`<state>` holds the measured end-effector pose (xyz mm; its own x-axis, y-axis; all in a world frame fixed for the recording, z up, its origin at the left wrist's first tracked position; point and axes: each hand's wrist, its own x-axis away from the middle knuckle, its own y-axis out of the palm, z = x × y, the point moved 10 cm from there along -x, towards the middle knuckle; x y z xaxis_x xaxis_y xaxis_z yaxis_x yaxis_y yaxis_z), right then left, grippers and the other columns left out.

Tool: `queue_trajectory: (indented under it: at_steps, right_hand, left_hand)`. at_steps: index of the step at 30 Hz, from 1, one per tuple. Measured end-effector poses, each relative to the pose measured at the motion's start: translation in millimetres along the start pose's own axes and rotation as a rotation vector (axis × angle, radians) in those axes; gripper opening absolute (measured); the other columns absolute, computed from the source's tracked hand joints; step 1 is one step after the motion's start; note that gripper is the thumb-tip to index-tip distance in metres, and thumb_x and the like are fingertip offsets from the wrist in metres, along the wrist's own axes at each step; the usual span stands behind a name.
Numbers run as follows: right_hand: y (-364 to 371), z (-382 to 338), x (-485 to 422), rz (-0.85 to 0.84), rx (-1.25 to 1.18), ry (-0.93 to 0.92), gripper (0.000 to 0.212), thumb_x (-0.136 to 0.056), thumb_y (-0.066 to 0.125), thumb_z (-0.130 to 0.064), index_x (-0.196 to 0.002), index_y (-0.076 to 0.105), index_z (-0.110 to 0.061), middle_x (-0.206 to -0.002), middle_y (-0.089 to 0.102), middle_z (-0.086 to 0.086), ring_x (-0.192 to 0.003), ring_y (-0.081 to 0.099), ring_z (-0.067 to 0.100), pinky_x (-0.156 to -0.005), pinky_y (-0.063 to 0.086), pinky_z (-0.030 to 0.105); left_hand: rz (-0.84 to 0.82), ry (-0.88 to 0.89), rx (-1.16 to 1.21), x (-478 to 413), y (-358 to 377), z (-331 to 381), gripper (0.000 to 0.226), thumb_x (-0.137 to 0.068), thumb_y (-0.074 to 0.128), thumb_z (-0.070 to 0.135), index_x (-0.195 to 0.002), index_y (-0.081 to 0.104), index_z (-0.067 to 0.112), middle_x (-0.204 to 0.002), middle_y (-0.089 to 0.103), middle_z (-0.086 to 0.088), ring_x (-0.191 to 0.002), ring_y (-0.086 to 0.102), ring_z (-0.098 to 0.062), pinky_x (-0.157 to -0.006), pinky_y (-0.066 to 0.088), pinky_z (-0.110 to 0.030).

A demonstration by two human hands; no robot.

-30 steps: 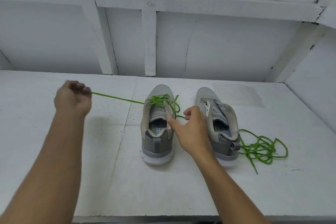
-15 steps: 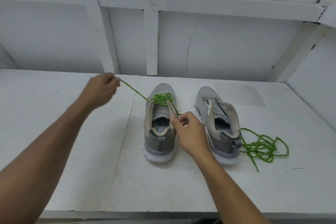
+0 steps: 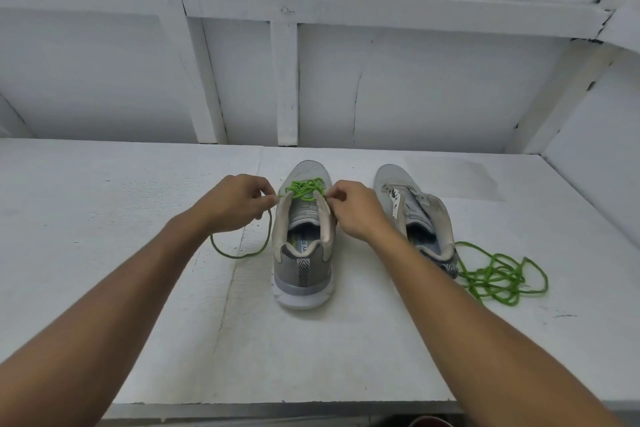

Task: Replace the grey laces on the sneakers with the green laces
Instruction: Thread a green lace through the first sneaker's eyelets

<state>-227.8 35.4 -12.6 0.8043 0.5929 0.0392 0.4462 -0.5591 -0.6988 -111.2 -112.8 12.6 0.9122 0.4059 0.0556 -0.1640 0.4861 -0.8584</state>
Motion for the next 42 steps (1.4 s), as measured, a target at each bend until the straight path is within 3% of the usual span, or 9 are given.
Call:
queue_trajectory:
  at_steps: [5,10,17,25,28,32,34,38,42]
  right_hand:
    - [-19,-18,1,0.013,0.719,-0.103,0.027,-0.088,0.047,0.000,-0.111,0.060,-0.005,-0.114,0.059,0.015,-0.114,0.050,0.032,-0.076,0.039,0.033]
    - [-40,-13,-6,-0.011,0.817,0.007,0.025,-0.089,0.050,-0.004,-0.112,0.058,-0.006,-0.118,0.056,0.014,-0.116,0.047,0.032,-0.080,0.039,0.030]
    - [-14,-35,18,-0.114,0.246,-0.028,0.033,-0.092,0.058,-0.047,-0.093,0.063,-0.014,-0.091,0.062,0.003,-0.083,0.059,0.022,-0.065,0.043,0.031]
    - [-16,-19,24,0.006,0.057,0.011,0.030,-0.088,0.065,-0.044,-0.085,0.065,-0.013,-0.080,0.059,-0.005,-0.072,0.053,0.014,-0.053,0.034,0.024]
    - [-16,-11,29,0.058,-0.039,0.045,0.035,-0.089,0.064,-0.044,-0.080,0.068,-0.011,-0.075,0.063,-0.001,-0.071,0.053,0.014,-0.055,0.036,0.025]
    - [0,14,33,0.070,-0.415,0.174,0.041,-0.086,0.067,-0.048,-0.076,0.063,-0.008,-0.086,0.070,0.008,-0.080,0.064,0.025,-0.077,0.051,0.036]
    - [8,20,36,0.050,-0.555,0.209,0.035,-0.087,0.068,-0.046,-0.079,0.063,-0.012,-0.090,0.069,0.007,-0.075,0.059,0.021,-0.073,0.049,0.033]
    - [13,24,38,0.021,-0.688,0.245,0.025,-0.092,0.065,-0.035,-0.074,0.060,-0.018,-0.084,0.063,0.001,-0.066,0.048,0.014,-0.048,0.033,0.015]
    - [13,27,37,0.063,-0.661,0.248,0.028,-0.095,0.060,-0.031,-0.071,0.062,-0.018,-0.079,0.062,0.000,-0.066,0.047,0.014,-0.059,0.038,0.021]
  left_hand:
    - [0.010,-0.011,0.000,0,-5,-4,0.020,-0.096,0.055,0.037,-0.089,0.066,0.021,-0.072,0.067,0.005,-0.064,0.058,-0.008,-0.056,0.039,-0.025]
    - [0.011,-0.008,0.017,2,-7,-3,0.019,-0.094,0.057,0.037,-0.086,0.066,0.023,-0.071,0.067,0.006,-0.064,0.058,-0.010,-0.056,0.039,-0.024]
    - [0.062,0.004,0.035,2,-23,1,0.017,-0.094,0.059,0.032,-0.087,0.068,0.019,-0.069,0.065,0.005,-0.062,0.054,-0.007,-0.056,0.037,-0.024]
    - [0.086,-0.019,0.073,8,-41,-6,0.017,-0.097,0.053,0.039,-0.093,0.063,0.026,-0.074,0.068,0.007,-0.072,0.059,-0.013,-0.062,0.040,-0.027]
    - [0.104,-0.043,0.161,8,-44,-5,0.021,-0.103,0.037,0.026,-0.108,0.057,0.021,-0.090,0.068,0.007,-0.086,0.057,-0.012,-0.071,0.039,-0.029]
    - [0.055,0.038,0.126,12,-34,22,0.023,-0.101,0.032,0.008,-0.114,0.047,0.019,-0.091,0.066,0.012,-0.079,0.052,-0.001,-0.068,0.038,-0.017]
    - [0.034,0.093,0.117,11,-25,37,0.015,-0.102,0.034,0.011,-0.112,0.042,0.019,-0.092,0.069,0.014,-0.078,0.053,0.000,-0.068,0.039,-0.017]
    - [0.102,0.134,0.083,4,-18,52,0.010,-0.099,0.050,0.019,-0.095,0.055,0.026,-0.095,0.071,0.011,-0.078,0.059,-0.010,-0.065,0.045,-0.022]
    - [0.144,0.169,-0.011,0,-11,67,0.015,-0.092,0.062,0.018,-0.095,0.075,0.024,-0.097,0.070,0.004,-0.073,0.053,-0.005,-0.066,0.039,-0.019]
